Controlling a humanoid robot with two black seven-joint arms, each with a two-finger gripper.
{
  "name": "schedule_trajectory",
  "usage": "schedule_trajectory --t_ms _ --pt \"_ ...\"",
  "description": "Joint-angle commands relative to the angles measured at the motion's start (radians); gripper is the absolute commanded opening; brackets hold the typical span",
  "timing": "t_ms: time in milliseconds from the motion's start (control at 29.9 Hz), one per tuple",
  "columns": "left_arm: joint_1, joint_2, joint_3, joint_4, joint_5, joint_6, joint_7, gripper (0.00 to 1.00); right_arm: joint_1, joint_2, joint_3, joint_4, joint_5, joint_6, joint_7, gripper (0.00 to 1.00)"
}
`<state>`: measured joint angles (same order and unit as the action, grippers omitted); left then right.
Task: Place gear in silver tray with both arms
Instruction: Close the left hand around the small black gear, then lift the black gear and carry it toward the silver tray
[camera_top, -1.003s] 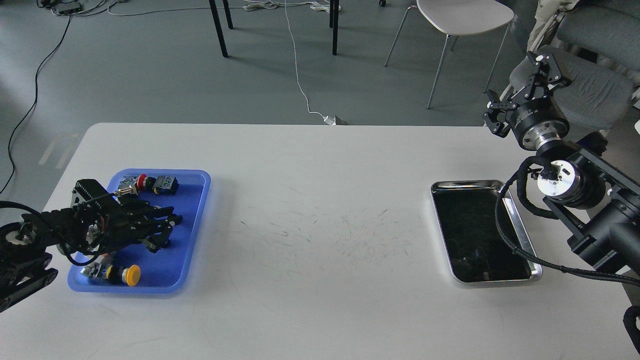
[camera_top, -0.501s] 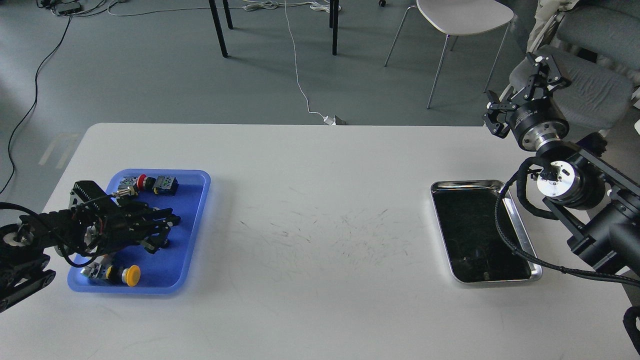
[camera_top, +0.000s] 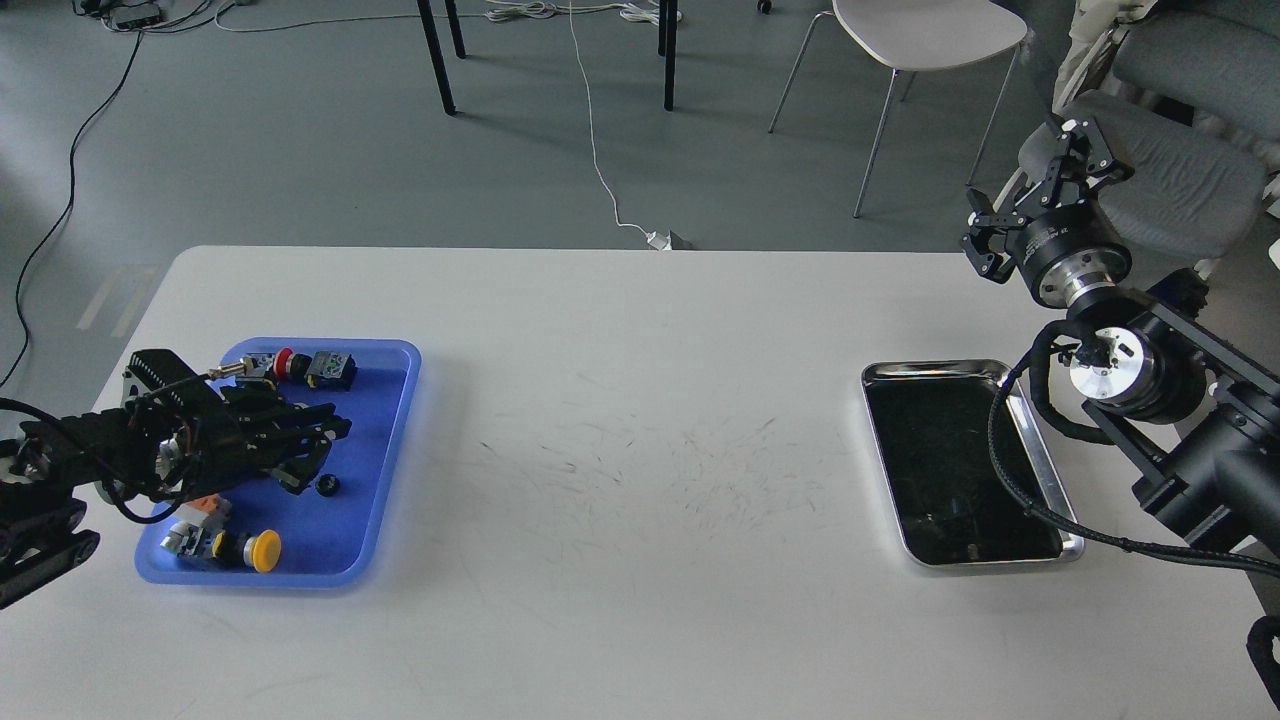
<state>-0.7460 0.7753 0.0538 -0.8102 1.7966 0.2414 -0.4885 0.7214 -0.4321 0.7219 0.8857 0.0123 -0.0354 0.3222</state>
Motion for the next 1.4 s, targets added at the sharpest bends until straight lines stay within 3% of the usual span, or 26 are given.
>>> schedule_trajectory --t_ms 0,535,836,936,1371 --pt "-0.01 0.041 -0.006 -0.027 -0.025 -0.002 0.0 0.08 0.0 0.001 -0.001 -0.001 0.0 0.0 0.0 0.99" --pt "-0.17 0.124 -0.072 -0.113 -0.447 -0.154 0.0 0.08 -0.01 0.0 -0.021 0.002 -0.008 0.0 0.0 0.99" --pt "-0.318 0.125 -0.13 -0.423 -0.479 -0.206 0.0 0.08 -0.002 -0.008 -0.024 0.001 -0.017 0.002 0.0 0.99" --pt "-0.374 0.095 -0.126 -0.448 -0.482 -0.241 0.0 0.08 -0.002 -0.011 -0.024 0.001 -0.022 0.002 0.0 0.99" --pt "-0.378 -0.258 -0.075 -0.44 -0.384 -0.246 0.0 0.08 0.047 -0.037 -0.021 0.001 -0.022 -0.009 -0.002 0.99"
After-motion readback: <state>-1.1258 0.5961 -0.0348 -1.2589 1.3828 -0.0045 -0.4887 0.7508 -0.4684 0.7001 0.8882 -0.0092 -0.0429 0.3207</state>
